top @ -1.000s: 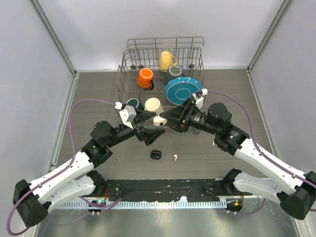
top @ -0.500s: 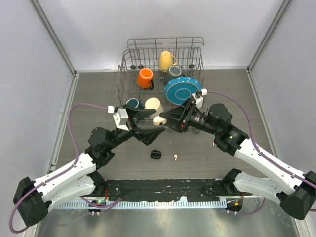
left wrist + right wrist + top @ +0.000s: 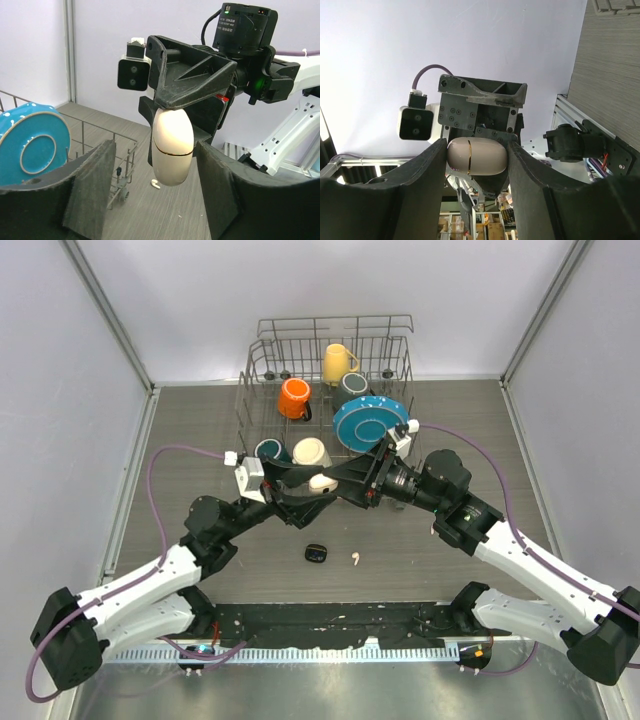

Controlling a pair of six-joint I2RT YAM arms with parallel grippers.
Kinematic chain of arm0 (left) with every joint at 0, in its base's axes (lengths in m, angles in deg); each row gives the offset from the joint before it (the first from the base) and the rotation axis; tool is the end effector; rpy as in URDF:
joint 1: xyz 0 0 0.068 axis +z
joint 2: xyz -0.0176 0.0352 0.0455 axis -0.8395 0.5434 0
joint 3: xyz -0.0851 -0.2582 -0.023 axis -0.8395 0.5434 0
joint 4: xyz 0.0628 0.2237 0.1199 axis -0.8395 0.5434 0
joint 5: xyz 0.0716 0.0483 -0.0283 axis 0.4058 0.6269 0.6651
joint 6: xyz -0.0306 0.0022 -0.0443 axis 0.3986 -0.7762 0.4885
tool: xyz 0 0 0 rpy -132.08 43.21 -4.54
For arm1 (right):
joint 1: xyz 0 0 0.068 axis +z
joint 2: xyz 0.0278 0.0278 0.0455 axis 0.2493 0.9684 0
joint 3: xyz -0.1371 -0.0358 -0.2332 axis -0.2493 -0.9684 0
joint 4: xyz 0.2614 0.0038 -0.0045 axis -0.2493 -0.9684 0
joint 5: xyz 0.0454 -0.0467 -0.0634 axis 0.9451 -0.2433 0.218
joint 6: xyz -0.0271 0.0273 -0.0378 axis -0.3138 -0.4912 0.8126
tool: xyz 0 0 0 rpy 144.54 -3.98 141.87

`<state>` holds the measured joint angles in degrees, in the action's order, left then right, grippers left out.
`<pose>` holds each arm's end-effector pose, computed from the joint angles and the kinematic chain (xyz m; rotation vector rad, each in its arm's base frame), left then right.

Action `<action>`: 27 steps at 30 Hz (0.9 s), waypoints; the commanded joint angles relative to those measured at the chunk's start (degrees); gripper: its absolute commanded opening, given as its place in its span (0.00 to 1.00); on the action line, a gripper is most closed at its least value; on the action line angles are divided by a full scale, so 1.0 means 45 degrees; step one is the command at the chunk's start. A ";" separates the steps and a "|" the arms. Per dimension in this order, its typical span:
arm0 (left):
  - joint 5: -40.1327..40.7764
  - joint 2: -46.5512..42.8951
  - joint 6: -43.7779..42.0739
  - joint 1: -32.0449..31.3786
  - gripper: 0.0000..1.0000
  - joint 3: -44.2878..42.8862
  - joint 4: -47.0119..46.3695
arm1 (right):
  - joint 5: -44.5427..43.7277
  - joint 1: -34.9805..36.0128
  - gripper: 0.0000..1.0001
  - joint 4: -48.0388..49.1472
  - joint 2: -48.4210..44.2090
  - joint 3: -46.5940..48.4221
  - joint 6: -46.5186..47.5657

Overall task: Insert the wireless bluetooth earbuds into the charging case
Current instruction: Pick up the charging case at the center of the board.

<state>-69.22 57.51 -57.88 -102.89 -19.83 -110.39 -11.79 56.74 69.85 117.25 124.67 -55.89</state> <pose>0.1349 -0.1562 0.3266 0.5898 1.1154 -1.2162 0.1591 0.1626 0.3582 0.3555 1.9582 1.9129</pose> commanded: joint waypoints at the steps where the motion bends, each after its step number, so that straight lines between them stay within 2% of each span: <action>1: -0.0187 0.0166 -0.0027 -0.0076 0.63 -0.0349 -0.1015 | 0.0321 0.0052 0.11 0.1012 -0.0162 -0.0009 -0.0341; 7: -0.0109 0.0342 0.0051 -0.0076 0.56 -0.0428 -0.1288 | 0.0321 0.0052 0.11 0.1149 -0.0201 -0.0127 -0.0439; 15: -0.0051 0.0401 0.0090 -0.0095 0.55 -0.0545 -0.1484 | 0.0302 0.0052 0.11 0.1149 -0.0182 -0.0244 -0.0497; 18: -0.0070 0.0420 0.0090 -0.0076 0.49 -0.0526 -0.1484 | 0.0302 0.0052 0.11 0.1207 -0.0201 -0.0244 -0.0498; 22: -0.0031 0.0460 0.0129 -0.0095 0.34 -0.0487 -0.1484 | 0.0302 0.0052 0.11 0.1207 -0.0182 -0.0263 -0.0517; 23: -0.0012 0.0479 0.0149 -0.0095 0.33 -0.0486 -0.1484 | 0.0302 0.0052 0.11 0.1207 -0.0201 -0.0264 -0.0517; 24: -0.0050 0.0499 0.0168 -0.0115 0.33 -0.0486 -0.1484 | 0.0302 0.0052 0.11 0.1227 -0.0220 -0.0283 -0.0536; 27: -0.0070 0.0479 0.0149 -0.0115 0.46 -0.0506 -0.1426 | 0.0282 0.0052 0.11 0.1441 -0.0260 -0.0341 -0.0653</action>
<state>-70.14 59.39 -56.83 -103.28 -20.05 -113.74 -11.66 56.72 71.77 117.25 123.47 -57.75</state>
